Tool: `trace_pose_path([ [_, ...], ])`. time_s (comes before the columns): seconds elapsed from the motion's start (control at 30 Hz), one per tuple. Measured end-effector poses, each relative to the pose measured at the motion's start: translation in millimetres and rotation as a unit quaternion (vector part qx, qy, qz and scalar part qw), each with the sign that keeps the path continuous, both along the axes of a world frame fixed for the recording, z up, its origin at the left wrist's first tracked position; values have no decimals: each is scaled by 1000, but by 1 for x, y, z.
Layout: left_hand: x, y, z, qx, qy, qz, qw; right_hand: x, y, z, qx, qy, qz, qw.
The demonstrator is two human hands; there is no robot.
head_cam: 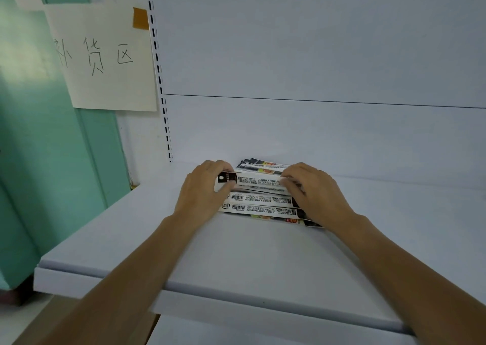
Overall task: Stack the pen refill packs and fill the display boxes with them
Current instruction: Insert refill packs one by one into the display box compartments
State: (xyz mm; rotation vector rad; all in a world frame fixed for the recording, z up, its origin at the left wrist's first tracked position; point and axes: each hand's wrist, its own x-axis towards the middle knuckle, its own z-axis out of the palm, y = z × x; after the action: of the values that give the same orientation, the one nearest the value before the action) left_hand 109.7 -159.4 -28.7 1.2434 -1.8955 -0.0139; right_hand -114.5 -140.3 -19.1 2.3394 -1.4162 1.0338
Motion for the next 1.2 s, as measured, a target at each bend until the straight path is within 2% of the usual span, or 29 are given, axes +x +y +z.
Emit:
trace_pose_path([
  [0.07,0,1,-1,-12,-41,13,999,2,2,0,-14,-1,-4,1000],
  [0.17,-2,3,1,-111,-112,49,986,8,9,-1,-26,8,37,999],
  [0.2,-3,4,1,-117,-142,47,982,9,11,-1,-20,11,50,999],
  [0.3,-5,7,1,-34,-178,39,983,9,12,-2,4,-1,50,999],
  [0.43,0,9,2,17,-109,50,993,4,12,-3,28,1,78,997],
  [0.57,7,9,-1,125,-45,47,990,4,14,-6,65,27,79,994],
  [0.7,8,7,-4,146,-43,48,987,6,15,-4,24,10,76,997],
  [0.8,8,7,-4,176,-8,31,984,2,9,-1,-21,-28,58,998],
  [0.9,8,7,-3,168,-12,34,985,-7,3,0,-35,-68,3,997],
  [1.0,6,8,0,133,-5,35,990,-13,3,-2,16,-31,15,999],
  [1.1,4,10,4,65,40,25,997,-11,4,-4,91,12,31,995],
  [1.2,2,12,8,36,81,-8,996,-7,4,-4,102,4,23,995],
])
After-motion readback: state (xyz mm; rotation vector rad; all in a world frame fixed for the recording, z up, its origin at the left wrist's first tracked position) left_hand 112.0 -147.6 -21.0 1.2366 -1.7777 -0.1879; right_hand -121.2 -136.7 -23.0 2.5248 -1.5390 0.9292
